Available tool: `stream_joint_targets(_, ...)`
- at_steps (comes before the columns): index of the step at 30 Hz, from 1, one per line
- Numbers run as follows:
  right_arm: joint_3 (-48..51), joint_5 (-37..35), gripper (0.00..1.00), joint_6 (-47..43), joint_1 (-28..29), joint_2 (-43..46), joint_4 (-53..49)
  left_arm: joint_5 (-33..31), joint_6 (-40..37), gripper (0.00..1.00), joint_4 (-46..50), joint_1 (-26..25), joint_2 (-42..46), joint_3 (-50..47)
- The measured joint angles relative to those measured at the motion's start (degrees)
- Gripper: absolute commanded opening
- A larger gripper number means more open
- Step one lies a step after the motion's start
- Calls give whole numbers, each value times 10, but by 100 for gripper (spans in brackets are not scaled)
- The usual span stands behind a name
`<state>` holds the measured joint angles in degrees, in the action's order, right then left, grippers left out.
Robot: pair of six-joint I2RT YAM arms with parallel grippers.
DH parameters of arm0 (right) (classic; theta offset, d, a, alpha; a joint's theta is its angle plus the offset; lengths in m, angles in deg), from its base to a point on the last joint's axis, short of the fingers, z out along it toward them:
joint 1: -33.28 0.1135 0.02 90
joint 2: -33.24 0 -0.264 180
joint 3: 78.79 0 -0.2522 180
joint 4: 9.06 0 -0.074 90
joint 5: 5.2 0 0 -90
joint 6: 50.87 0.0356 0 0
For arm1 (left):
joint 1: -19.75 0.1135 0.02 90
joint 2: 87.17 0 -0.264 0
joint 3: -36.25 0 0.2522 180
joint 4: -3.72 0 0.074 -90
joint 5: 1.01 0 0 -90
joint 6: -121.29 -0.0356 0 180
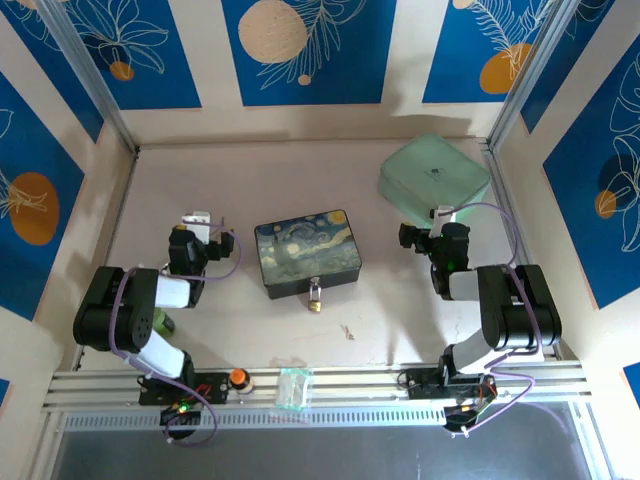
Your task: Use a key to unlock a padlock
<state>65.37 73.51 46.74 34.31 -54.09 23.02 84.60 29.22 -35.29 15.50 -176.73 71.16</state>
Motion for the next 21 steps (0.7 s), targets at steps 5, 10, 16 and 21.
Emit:
stream_joint_targets(5,0,0,99,0,0,0,0,8,0,100,1,0,0,0)
stream_joint_targets(10,0,0,99,0,0,0,0,10,0,99,1,1,0,0)
stream_joint_targets(16,0,0,99,0,0,0,0,10,0,99,1,1,0,0)
stream_joint_targets(21,0,0,99,0,0,0,0,10,0,99,1,1,0,0)
